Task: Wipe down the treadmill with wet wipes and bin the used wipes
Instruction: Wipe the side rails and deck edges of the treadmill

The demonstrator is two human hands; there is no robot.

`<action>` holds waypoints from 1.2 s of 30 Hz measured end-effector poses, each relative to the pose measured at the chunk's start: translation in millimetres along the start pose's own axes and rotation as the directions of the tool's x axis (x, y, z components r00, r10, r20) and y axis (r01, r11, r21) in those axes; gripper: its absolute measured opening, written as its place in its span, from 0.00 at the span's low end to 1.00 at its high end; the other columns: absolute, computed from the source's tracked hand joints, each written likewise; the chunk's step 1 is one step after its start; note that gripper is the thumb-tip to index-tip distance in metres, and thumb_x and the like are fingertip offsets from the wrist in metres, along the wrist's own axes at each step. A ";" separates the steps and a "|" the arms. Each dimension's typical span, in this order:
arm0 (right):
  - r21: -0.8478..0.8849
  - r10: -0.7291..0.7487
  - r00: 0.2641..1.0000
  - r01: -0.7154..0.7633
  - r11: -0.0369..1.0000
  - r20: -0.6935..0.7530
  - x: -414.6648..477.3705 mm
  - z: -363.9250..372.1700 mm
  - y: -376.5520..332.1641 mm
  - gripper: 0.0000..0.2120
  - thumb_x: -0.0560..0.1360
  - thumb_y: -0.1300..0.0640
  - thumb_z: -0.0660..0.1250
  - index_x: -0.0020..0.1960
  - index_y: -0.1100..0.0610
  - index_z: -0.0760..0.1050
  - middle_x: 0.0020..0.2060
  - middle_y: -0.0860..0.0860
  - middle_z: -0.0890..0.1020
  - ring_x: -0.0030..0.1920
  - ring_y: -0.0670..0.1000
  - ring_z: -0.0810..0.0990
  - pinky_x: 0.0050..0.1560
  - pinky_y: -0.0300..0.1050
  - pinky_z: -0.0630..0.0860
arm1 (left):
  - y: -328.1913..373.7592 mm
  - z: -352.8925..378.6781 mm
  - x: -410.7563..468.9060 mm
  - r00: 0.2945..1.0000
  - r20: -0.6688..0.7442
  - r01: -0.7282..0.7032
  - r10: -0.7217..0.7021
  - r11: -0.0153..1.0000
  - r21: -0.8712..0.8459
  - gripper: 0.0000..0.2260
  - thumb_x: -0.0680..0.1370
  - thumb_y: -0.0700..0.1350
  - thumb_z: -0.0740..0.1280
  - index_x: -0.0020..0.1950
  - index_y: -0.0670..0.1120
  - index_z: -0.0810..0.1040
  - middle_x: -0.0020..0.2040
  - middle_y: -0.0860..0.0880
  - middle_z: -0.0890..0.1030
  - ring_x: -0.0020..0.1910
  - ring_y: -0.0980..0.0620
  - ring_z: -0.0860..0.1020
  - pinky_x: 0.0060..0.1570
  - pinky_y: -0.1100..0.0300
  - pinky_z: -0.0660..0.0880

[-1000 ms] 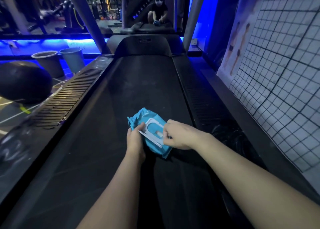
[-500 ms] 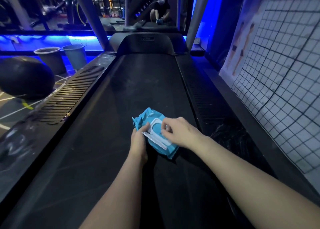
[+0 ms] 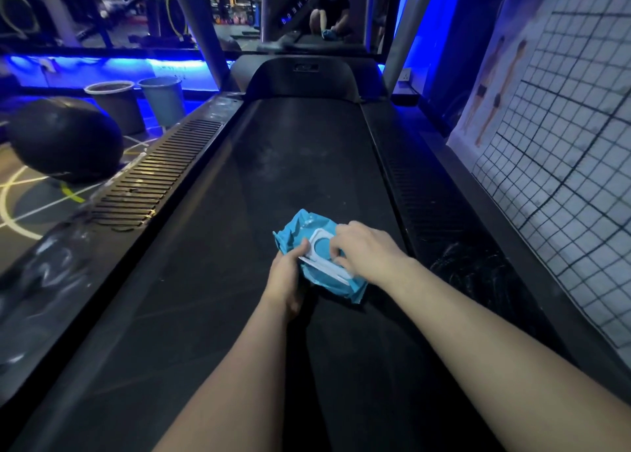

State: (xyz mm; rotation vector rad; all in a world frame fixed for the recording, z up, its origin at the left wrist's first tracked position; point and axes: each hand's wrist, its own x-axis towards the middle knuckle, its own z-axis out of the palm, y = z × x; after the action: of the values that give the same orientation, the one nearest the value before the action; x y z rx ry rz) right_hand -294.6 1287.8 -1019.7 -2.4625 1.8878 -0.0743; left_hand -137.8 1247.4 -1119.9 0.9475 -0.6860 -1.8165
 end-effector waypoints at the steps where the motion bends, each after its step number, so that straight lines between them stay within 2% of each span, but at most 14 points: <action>1: -0.009 -0.011 1.000 0.011 1.000 0.021 -1.7 1.1 -1.5 0.04 0.81 0.54 0.63 0.50 0.50 0.76 0.48 0.45 0.70 0.54 0.50 0.71 0.43 0.47 0.68 | -0.3 0.8 -0.3 1.000 -0.003 0.004 -0.004 1.000 -0.008 0.27 0.76 0.51 0.73 0.73 0.42 0.78 0.66 0.36 0.82 0.66 0.34 0.81 0.70 0.33 0.74; 4: -0.008 -0.008 0.997 0.008 1.000 0.080 -5.5 -0.2 -3.8 0.04 0.80 0.57 0.62 0.46 0.52 0.71 0.50 0.47 0.70 0.54 0.51 0.71 0.48 0.49 0.72 | -1.7 3.5 -1.2 1.000 -0.016 0.013 -0.013 1.000 -0.014 0.24 0.78 0.49 0.72 0.72 0.41 0.78 0.65 0.36 0.83 0.65 0.33 0.82 0.69 0.33 0.75; 10: 0.101 -0.037 0.983 0.019 0.995 0.182 -16.7 -22.8 4.8 0.06 0.80 0.59 0.61 0.48 0.57 0.77 0.48 0.50 0.71 0.52 0.51 0.70 0.52 0.49 0.74 | -3.0 7.8 -3.1 0.996 -0.089 0.021 -0.024 0.999 -0.037 0.24 0.76 0.49 0.73 0.70 0.43 0.80 0.63 0.37 0.84 0.61 0.33 0.84 0.66 0.33 0.77; 13: 0.186 -0.045 0.967 -0.002 0.982 0.251 -22.9 -31.5 7.7 0.11 0.81 0.57 0.61 0.52 0.63 0.78 0.51 0.56 0.74 0.49 0.52 0.75 0.52 0.51 0.75 | -1.5 12.4 -11.2 0.995 -0.098 0.030 -0.033 0.999 -0.033 0.17 0.80 0.44 0.71 0.69 0.43 0.81 0.60 0.38 0.86 0.59 0.34 0.85 0.64 0.33 0.78; 15: 0.239 -0.064 0.960 -0.003 0.971 0.274 -28.1 -40.0 11.1 0.11 0.82 0.54 0.63 0.52 0.61 0.79 0.51 0.56 0.77 0.46 0.52 0.77 0.52 0.50 0.75 | -0.5 15.4 -14.6 0.993 -0.115 0.030 -0.033 0.999 -0.031 0.15 0.81 0.41 0.70 0.68 0.43 0.81 0.59 0.38 0.86 0.58 0.35 0.85 0.63 0.35 0.79; 18: 0.362 -0.084 0.940 -0.044 0.931 0.331 -37.7 -46.9 23.4 0.08 0.82 0.52 0.63 0.51 0.54 0.78 0.41 0.51 0.79 0.40 0.50 0.75 0.45 0.47 0.74 | -2.9 17.0 -13.4 0.986 -0.167 -0.002 -0.008 0.998 -0.062 0.16 0.81 0.39 0.69 0.69 0.44 0.80 0.60 0.38 0.86 0.58 0.35 0.85 0.63 0.34 0.79; 20: 0.580 -0.132 0.950 -0.060 0.812 0.283 -42.9 -51.1 31.0 0.06 0.83 0.57 0.63 0.49 0.54 0.77 0.39 0.48 0.78 0.40 0.47 0.76 0.44 0.45 0.74 | -3.4 18.0 -12.7 0.976 -0.217 -0.058 0.031 0.991 -0.117 0.16 0.82 0.39 0.68 0.70 0.44 0.78 0.61 0.39 0.86 0.59 0.36 0.85 0.62 0.37 0.81; 21: 0.704 -0.129 0.973 -0.044 0.708 0.190 -44.4 -55.0 34.1 0.06 0.83 0.59 0.63 0.48 0.54 0.77 0.39 0.48 0.80 0.41 0.47 0.77 0.45 0.44 0.75 | -2.7 19.0 -13.5 0.968 -0.246 -0.089 0.051 0.986 -0.143 0.15 0.83 0.39 0.68 0.71 0.45 0.78 0.60 0.40 0.86 0.58 0.38 0.85 0.60 0.40 0.82; 24: 0.924 0.100 0.992 0.039 0.381 -0.083 -43.2 -74.8 43.9 0.06 0.82 0.62 0.64 0.50 0.55 0.78 0.44 0.48 0.83 0.46 0.46 0.79 0.51 0.43 0.76 | -0.3 22.3 -15.7 0.952 -0.294 -0.137 0.081 0.975 -0.174 0.13 0.85 0.39 0.66 0.69 0.47 0.77 0.59 0.43 0.86 0.56 0.42 0.85 0.55 0.46 0.83; 27: 0.987 0.131 0.991 -0.005 0.162 -0.016 -43.1 -85.0 44.3 0.05 0.82 0.63 0.63 0.53 0.59 0.77 0.45 0.51 0.85 0.47 0.49 0.82 0.54 0.49 0.79 | -3.2 24.3 -11.2 0.932 -0.348 -0.149 0.099 0.982 -0.119 0.15 0.83 0.42 0.69 0.70 0.46 0.76 0.62 0.43 0.85 0.57 0.43 0.85 0.57 0.47 0.83; 30: 0.996 0.130 0.990 -0.064 0.069 0.055 -43.5 -78.9 37.5 0.04 0.81 0.64 0.64 0.49 0.60 0.76 0.54 0.60 0.85 0.51 0.55 0.84 0.56 0.56 0.81 | 4.8 26.9 -14.8 0.828 -0.497 -0.165 0.260 0.960 0.227 0.25 0.80 0.47 0.73 0.75 0.44 0.72 0.64 0.44 0.82 0.60 0.43 0.83 0.61 0.51 0.78; 32: 0.997 0.159 0.984 -0.077 -0.005 0.077 -41.3 -74.2 35.3 0.04 0.81 0.65 0.63 0.51 0.63 0.77 0.56 0.65 0.83 0.52 0.58 0.83 0.56 0.56 0.82 | 17.9 25.9 -21.6 0.710 -0.522 -0.151 0.474 0.825 0.544 0.33 0.79 0.49 0.75 0.80 0.42 0.66 0.67 0.41 0.79 0.66 0.40 0.78 0.65 0.52 0.71; 34: 0.993 0.188 0.976 -0.106 -0.044 0.113 -38.8 -70.2 36.1 0.06 0.81 0.66 0.62 0.54 0.65 0.77 0.55 0.66 0.83 0.51 0.58 0.84 0.53 0.54 0.83 | 37.9 27.3 -29.9 0.651 -0.493 -0.105 0.577 0.712 0.694 0.33 0.79 0.50 0.75 0.79 0.41 0.67 0.70 0.36 0.75 0.71 0.37 0.71 0.70 0.51 0.65; 36: 0.988 0.214 0.965 -0.139 -0.074 0.152 -37.5 -67.1 37.8 0.07 0.80 0.67 0.62 0.52 0.63 0.78 0.49 0.64 0.84 0.48 0.57 0.84 0.51 0.54 0.84 | 55.8 32.5 -37.1 0.611 -0.416 -0.122 0.673 0.599 0.791 0.25 0.80 0.50 0.74 0.74 0.43 0.74 0.70 0.37 0.74 0.71 0.38 0.70 0.71 0.51 0.64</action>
State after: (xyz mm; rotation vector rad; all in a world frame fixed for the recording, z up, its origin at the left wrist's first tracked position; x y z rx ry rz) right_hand -344.8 1314.1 -955.6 -1.0466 1.1721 -1.1091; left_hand -128.7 1260.7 -1047.3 1.6675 -1.0245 -0.5807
